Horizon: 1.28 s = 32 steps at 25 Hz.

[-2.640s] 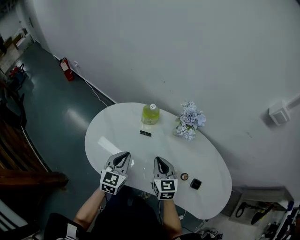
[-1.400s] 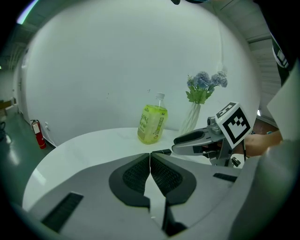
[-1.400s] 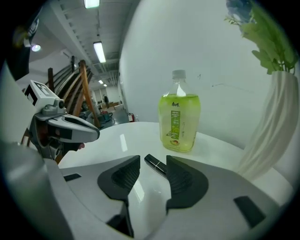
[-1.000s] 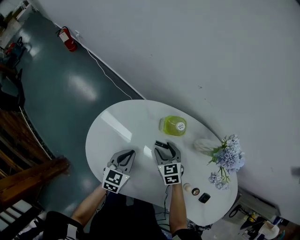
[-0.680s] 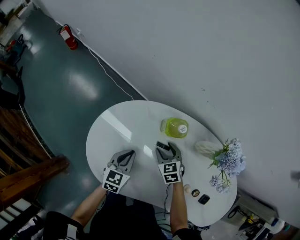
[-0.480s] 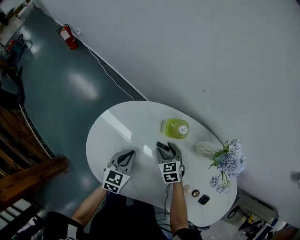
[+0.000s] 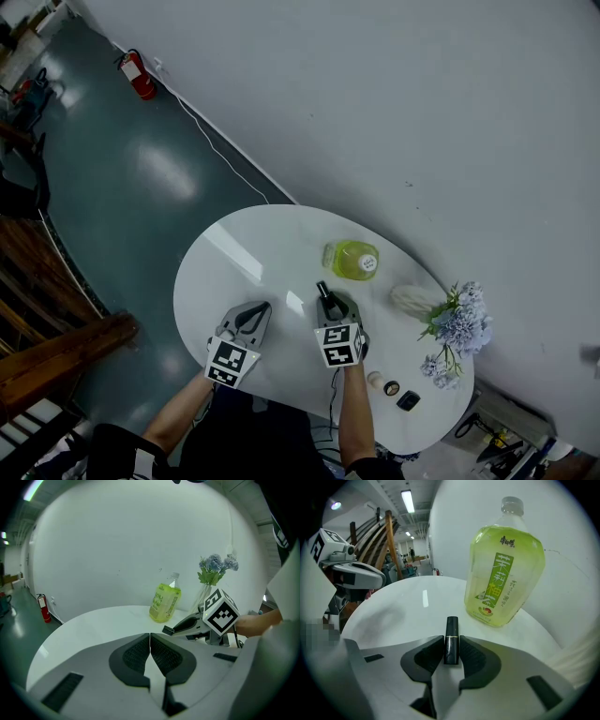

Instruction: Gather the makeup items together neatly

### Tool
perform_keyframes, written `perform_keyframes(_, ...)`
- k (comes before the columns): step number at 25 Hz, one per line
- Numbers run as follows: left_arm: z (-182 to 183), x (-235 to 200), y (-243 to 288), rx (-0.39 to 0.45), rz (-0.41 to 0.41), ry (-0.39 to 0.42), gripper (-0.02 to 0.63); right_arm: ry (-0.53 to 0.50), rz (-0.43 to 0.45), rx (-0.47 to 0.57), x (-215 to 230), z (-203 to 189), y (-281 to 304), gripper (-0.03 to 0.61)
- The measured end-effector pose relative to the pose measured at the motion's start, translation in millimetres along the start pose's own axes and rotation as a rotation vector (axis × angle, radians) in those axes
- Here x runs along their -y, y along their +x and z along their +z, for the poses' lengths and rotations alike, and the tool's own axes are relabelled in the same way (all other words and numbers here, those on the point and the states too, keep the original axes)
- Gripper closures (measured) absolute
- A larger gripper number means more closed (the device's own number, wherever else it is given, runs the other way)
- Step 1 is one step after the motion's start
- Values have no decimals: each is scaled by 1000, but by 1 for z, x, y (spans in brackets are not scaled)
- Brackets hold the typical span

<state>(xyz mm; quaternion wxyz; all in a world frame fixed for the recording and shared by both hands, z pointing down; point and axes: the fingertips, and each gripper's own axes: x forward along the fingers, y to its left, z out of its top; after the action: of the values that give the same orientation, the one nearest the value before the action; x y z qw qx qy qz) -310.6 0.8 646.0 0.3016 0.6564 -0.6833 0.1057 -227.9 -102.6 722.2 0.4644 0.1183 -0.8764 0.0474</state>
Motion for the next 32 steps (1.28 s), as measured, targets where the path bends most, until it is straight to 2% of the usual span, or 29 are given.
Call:
perform_keyframes(7, 0, -4, -2, 1, 1, 3, 594, 53, 22, -18, -1, 0, 1, 465)
perform_keyframes(15, 2, 6, -11, 5, -7, 24, 594, 87, 2, 26, -1, 1, -6, 468)
perform_keyframes(22, 17, 26, -28, 38, -26, 76, 594, 120, -25, 118, -4, 20, -54, 468)
perform_keyframes(32, 45, 100, -40, 96, -118, 181, 594, 197, -128, 219, 6, -4, -148, 468)
